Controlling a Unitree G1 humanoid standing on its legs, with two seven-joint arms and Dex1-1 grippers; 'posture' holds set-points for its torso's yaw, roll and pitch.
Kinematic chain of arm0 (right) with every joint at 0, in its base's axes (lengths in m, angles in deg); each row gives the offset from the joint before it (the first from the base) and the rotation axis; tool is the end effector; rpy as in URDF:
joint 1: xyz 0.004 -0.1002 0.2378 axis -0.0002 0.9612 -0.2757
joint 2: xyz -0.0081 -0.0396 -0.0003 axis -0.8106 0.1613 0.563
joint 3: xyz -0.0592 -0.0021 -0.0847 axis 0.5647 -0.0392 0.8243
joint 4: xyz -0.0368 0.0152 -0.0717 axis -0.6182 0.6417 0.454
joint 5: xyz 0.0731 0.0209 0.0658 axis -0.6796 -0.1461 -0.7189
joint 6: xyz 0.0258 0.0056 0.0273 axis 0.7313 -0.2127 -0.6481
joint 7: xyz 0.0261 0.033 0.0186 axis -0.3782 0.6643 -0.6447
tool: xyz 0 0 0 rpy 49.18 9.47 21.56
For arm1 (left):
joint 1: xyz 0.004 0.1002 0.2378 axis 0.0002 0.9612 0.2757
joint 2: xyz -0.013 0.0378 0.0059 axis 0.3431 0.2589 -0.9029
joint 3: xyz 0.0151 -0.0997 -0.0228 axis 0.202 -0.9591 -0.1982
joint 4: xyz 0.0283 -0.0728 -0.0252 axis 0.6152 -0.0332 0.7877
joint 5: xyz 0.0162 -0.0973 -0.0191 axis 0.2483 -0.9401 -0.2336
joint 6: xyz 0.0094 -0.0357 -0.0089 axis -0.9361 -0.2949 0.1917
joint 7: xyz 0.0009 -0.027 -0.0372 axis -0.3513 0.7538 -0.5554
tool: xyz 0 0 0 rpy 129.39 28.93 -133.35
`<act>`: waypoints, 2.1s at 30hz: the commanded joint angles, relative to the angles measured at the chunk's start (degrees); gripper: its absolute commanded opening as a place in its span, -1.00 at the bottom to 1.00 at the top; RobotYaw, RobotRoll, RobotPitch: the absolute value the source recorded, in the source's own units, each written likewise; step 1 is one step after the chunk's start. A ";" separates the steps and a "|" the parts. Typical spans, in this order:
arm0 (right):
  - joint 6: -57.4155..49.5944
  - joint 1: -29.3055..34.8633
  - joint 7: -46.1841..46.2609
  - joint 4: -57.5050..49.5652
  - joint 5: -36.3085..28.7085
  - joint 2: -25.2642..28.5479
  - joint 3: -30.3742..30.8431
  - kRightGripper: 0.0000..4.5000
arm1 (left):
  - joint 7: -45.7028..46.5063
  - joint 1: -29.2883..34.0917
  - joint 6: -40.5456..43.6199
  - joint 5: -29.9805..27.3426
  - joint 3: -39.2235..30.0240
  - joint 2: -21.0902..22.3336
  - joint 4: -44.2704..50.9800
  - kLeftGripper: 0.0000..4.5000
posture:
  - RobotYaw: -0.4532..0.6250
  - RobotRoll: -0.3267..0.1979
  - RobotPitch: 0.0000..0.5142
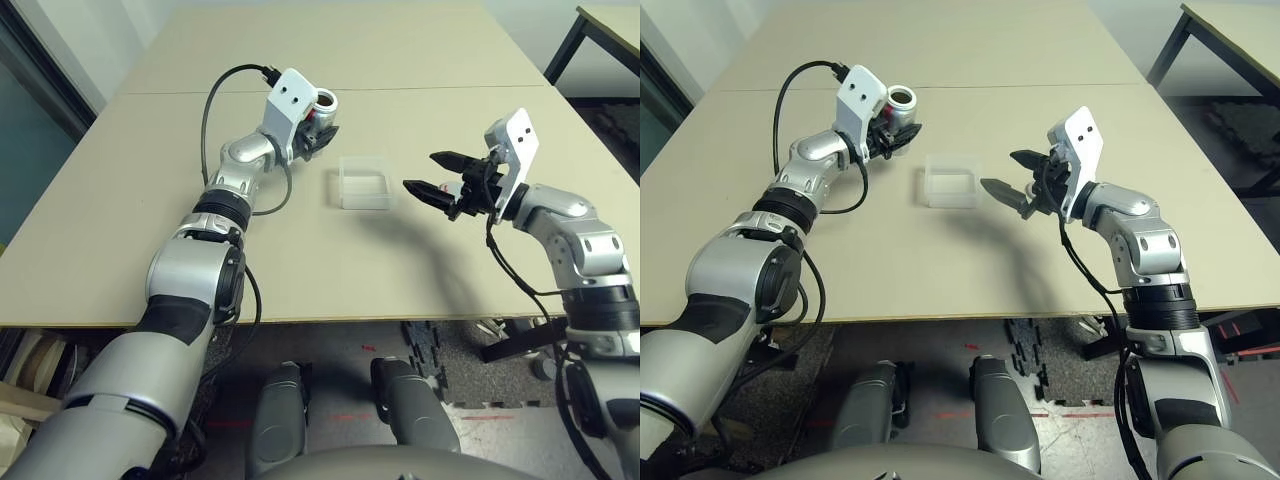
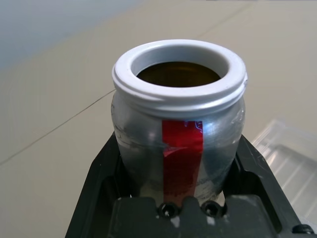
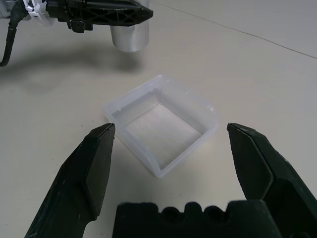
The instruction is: Pour the medicine from the bottle into the box.
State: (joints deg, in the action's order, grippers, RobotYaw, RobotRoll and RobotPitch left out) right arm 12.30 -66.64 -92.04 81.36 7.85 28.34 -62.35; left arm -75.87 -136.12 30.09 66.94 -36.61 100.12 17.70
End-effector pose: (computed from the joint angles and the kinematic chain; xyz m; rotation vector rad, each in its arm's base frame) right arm 0.2887 -0.2251 0.1660 -0.1253 0.0479 0.8241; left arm 0.3740 0.1593 0.1767 0.2338 -0.0932 -0.6145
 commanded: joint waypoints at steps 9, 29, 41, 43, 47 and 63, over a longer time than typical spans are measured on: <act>0.59 -0.21 -0.27 0.70 0.08 -0.02 0.42 1.00 | 12.53 0.01 -4.26 13.62 13.46 1.45 0.39 0.14 | -0.36 0.25 -0.50; -0.19 2.47 2.06 -3.23 -1.35 -0.42 -0.99 1.00 | 20.63 -18.27 -8.27 58.14 58.17 -2.73 -11.12 0.14 | -0.48 0.25 -0.56; -0.37 1.84 2.28 -3.12 -1.94 -0.06 -0.52 1.00 | 20.63 -18.45 -7.89 58.03 56.88 -2.25 -11.24 0.14 | -0.46 0.25 -0.56; -0.41 1.68 2.24 -3.16 -1.93 -0.26 -0.24 1.00 | 21.35 -18.55 -7.92 58.95 57.78 -2.14 -11.22 0.14 | -0.46 0.25 -0.57; -0.32 1.73 2.22 -3.12 -1.85 -0.37 -0.10 1.00 | 18.44 -17.75 -8.10 52.44 51.19 -2.74 -11.13 0.14 | -0.45 0.25 -0.57; 0.23 -0.01 1.19 -1.01 -1.44 -0.22 0.31 1.00 | 3.31 -11.70 -0.30 14.17 11.11 -2.59 -7.64 0.14 | -0.39 0.25 -0.55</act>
State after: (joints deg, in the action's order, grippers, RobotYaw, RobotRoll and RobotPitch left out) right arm 12.22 -66.52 -90.42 79.39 6.32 27.90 -62.37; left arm -71.62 -148.90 28.34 84.55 -22.80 96.70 9.24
